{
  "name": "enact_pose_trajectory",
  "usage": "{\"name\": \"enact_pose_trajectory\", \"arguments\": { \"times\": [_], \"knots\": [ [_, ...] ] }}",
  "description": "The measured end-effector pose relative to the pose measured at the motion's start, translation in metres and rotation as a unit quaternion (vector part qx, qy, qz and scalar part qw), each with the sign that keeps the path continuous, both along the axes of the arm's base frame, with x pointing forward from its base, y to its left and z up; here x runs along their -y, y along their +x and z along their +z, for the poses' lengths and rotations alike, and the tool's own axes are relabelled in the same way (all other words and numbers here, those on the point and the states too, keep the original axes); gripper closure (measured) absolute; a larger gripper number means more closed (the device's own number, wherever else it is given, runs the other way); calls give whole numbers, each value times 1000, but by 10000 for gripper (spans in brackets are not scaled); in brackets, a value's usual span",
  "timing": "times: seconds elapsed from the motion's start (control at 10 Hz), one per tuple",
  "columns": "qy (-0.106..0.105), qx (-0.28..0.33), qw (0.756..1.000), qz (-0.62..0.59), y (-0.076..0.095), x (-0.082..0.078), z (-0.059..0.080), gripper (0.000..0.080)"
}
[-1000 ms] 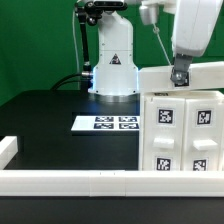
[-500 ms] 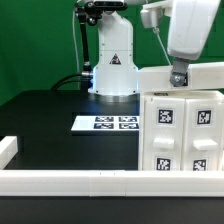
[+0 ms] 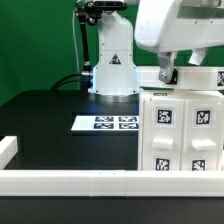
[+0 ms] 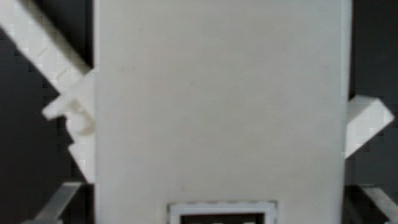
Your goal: Assemble cabinet
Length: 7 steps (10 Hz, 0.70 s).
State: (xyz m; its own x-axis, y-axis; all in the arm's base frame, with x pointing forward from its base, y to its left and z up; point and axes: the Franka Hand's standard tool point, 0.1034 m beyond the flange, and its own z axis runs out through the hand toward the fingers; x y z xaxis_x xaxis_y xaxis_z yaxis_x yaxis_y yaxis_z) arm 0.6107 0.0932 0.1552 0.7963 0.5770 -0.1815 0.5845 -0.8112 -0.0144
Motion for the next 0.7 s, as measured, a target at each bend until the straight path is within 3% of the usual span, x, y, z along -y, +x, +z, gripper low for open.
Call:
{"name": "enact_pose_trajectory", "arguments": {
  "times": [0.2,0.5,0.7],
  "knots": [
    [20,-5,990,-141,1,4,0,249],
    [5,0,976,-219,1,0,0,248],
    [-9,4,942,-336,1,-1,0,248]
  ]
}}
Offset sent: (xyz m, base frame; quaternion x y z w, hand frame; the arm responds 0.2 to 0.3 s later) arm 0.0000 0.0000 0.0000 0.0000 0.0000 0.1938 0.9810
